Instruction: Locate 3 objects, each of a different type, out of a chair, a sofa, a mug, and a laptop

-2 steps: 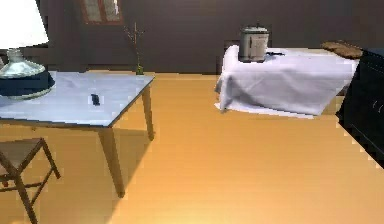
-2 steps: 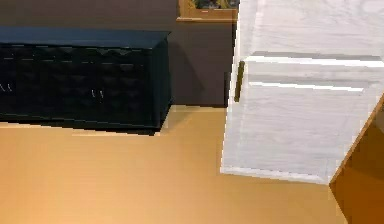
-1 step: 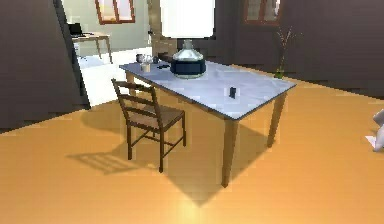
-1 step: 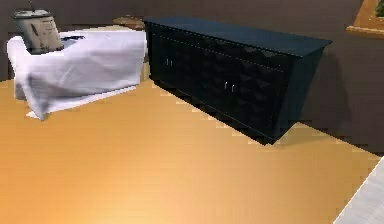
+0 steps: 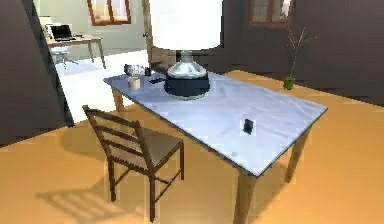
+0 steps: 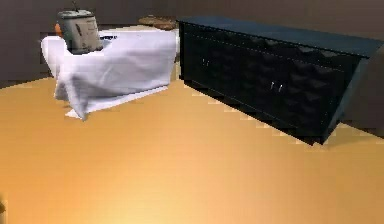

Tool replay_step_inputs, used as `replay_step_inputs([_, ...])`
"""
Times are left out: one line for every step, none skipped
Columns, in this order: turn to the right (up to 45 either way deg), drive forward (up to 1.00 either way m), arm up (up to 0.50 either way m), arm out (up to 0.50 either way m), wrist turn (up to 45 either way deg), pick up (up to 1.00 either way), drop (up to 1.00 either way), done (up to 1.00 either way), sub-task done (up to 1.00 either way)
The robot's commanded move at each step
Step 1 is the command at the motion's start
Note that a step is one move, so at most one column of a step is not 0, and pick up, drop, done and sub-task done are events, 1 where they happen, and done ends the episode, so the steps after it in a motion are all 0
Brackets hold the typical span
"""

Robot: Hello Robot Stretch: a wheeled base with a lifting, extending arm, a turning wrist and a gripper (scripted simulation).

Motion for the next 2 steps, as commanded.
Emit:
replay_step_inputs([-39.0, 0.0, 0.0, 0.0, 0.0, 0.0, 0.0, 0.0, 0.0])
replay_step_inputs([0.0, 0.3, 0.0, 0.0, 0.0, 0.0, 0.0, 0.0, 0.0])
